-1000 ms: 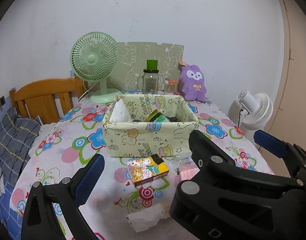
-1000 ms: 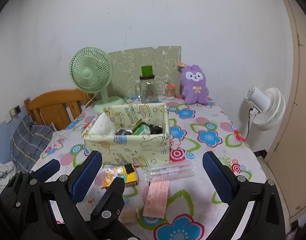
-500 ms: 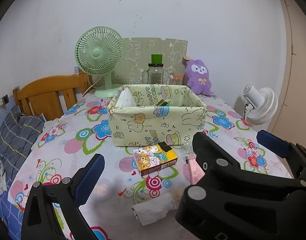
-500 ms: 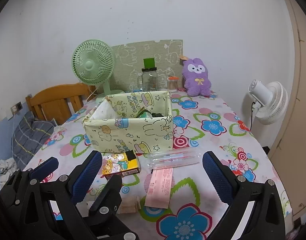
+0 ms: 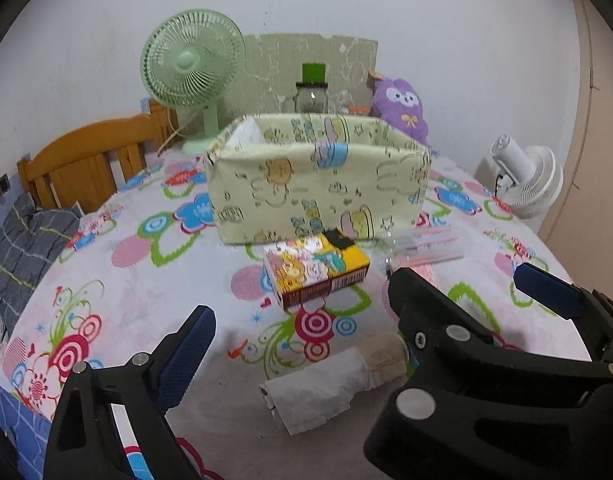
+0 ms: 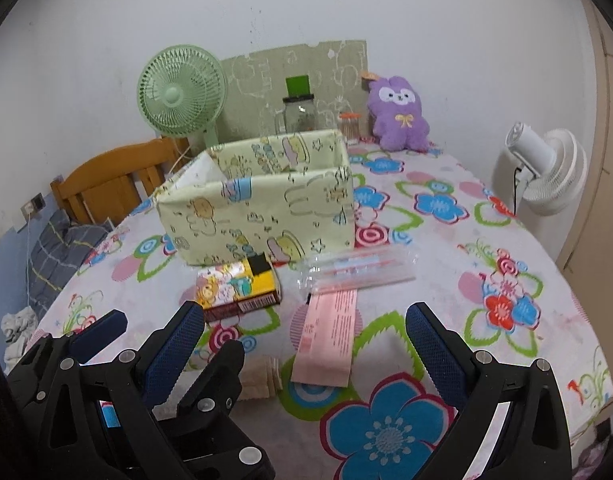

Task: Organize soft objects
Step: 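Grasp the white cloth with the left gripper while the right gripper grasps the pink paper packet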

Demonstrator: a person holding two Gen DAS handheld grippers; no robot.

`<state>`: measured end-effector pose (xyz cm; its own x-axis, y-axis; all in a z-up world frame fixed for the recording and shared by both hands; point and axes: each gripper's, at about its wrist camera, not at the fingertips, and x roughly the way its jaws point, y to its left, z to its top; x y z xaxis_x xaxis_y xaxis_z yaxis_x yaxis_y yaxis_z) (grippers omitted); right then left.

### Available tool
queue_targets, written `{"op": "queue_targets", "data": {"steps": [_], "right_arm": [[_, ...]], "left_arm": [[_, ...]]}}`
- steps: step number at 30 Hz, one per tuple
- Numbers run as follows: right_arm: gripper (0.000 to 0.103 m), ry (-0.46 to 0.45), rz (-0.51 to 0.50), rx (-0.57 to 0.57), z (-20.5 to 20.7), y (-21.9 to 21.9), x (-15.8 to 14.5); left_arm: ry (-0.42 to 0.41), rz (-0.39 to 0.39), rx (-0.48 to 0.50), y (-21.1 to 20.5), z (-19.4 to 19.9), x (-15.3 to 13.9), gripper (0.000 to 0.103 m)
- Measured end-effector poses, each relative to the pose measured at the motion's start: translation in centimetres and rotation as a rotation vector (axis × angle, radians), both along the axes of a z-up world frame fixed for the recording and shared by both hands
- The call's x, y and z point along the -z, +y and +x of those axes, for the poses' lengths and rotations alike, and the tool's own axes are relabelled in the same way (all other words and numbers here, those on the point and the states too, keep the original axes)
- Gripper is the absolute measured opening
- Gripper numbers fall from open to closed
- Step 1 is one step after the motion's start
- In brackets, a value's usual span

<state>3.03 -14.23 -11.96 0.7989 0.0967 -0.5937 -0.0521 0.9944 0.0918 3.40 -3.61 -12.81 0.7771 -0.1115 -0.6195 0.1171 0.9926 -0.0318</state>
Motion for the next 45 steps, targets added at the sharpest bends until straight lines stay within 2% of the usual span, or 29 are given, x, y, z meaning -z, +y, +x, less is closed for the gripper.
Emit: {"op": "queue_targets", "data": {"steps": [11, 14, 19, 25, 33, 37, 41, 45], "right_arm": [[0.102, 0.095, 0.013, 0.019, 1.1, -0.8, 2.8], [0.102, 0.108, 0.013, 0.022, 1.3, -0.8, 3.2], [0.102, 0.127, 0.020, 0.025, 1.7, -0.9, 3.7], [0.102, 0.144, 0.031, 0.029, 2.0, -0.9, 3.9], [0.101, 0.156, 0.039, 0.055, 3.0, -1.2, 3.9], [0.092, 0.174, 0.026, 0.067, 3.8, -1.1, 4.0], [0.081, 0.209, 0.017, 0.079, 4.8, -1.0, 4.2], [0.077, 0.212, -0.005, 0.082, 5.4, -0.7, 4.2]], "left_arm": [[0.056, 0.022, 0.054, -1.1, 0.3, 2.1, 0.095], [0.070, 0.029, 0.059, -1.3, 0.5, 2.5, 0.091], [0.100, 0.020, 0.049, -0.9, 1.0, 3.0, 0.078], [0.096, -0.005, 0.038, -0.2, 1.2, 3.0, 0.059], [0.097, -0.021, 0.025, 0.3, 1.9, 2.8, 0.047], [0.105, -0.029, 0.001, 0.6, 2.6, 2.8, 0.046], [0.095, -0.003, 0.000, 0.1, 2.9, 2.7, 0.046], [0.110, -0.028, 0.008, 0.3, 3.5, 2.8, 0.046]]}}
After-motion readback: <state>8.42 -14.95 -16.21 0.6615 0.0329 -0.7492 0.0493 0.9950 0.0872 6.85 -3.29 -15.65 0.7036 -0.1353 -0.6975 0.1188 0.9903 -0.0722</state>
